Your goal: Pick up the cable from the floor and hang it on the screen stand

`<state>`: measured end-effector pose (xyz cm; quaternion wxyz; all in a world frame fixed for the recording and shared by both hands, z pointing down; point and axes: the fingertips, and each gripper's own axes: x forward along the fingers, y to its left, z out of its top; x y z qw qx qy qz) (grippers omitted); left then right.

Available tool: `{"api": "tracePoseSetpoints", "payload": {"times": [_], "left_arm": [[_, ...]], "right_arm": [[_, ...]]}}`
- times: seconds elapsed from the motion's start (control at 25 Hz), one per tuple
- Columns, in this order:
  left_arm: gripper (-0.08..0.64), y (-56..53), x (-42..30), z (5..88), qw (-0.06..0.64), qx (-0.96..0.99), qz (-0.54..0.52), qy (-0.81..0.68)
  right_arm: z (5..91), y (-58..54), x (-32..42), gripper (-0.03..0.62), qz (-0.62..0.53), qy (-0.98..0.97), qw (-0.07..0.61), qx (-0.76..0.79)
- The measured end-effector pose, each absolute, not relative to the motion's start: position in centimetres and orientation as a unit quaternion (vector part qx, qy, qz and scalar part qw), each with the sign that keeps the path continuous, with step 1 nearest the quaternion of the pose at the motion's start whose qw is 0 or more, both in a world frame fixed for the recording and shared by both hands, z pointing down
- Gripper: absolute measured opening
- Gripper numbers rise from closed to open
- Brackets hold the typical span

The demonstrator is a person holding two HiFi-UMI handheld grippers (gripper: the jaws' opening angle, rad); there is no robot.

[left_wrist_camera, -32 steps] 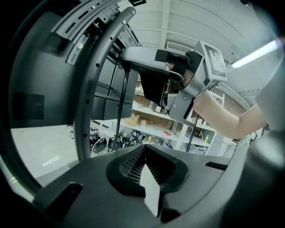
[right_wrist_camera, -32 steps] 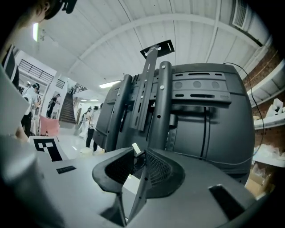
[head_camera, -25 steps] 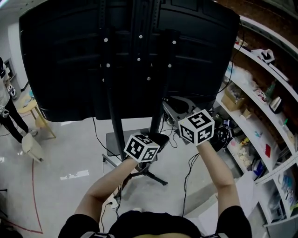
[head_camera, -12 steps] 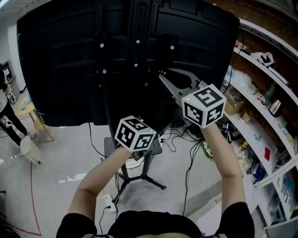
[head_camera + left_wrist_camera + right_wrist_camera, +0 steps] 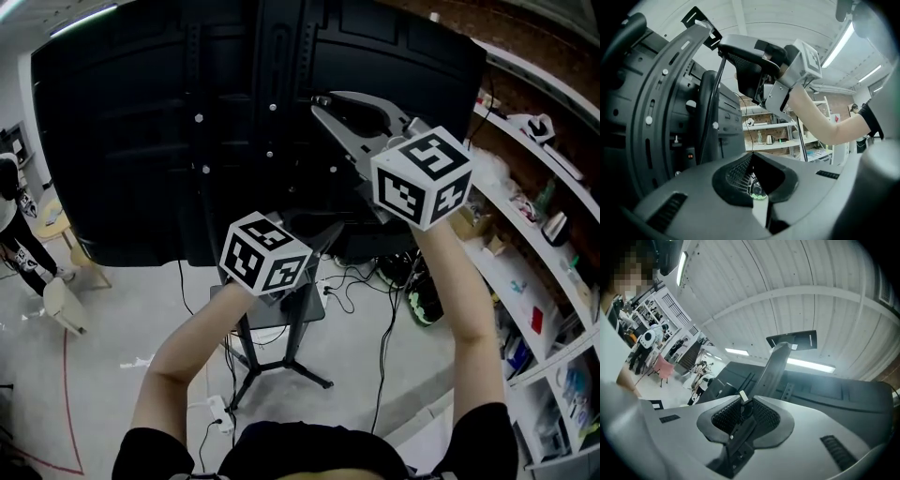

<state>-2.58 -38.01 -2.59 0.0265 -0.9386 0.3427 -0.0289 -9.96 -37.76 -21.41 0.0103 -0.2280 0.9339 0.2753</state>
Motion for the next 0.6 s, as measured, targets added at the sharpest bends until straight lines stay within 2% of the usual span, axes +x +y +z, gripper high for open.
{"api": "tracePoseSetpoints", "payload": {"times": [0.6], "left_arm": [[0.008, -41.7, -8.9, -10.5, 0.100, -0.902, -0.016, 0.420]], "right_arm": [[-31.7, -41.9, -11.0, 0.098, 0.278, 0.925, 0.039, -0.257]]}}
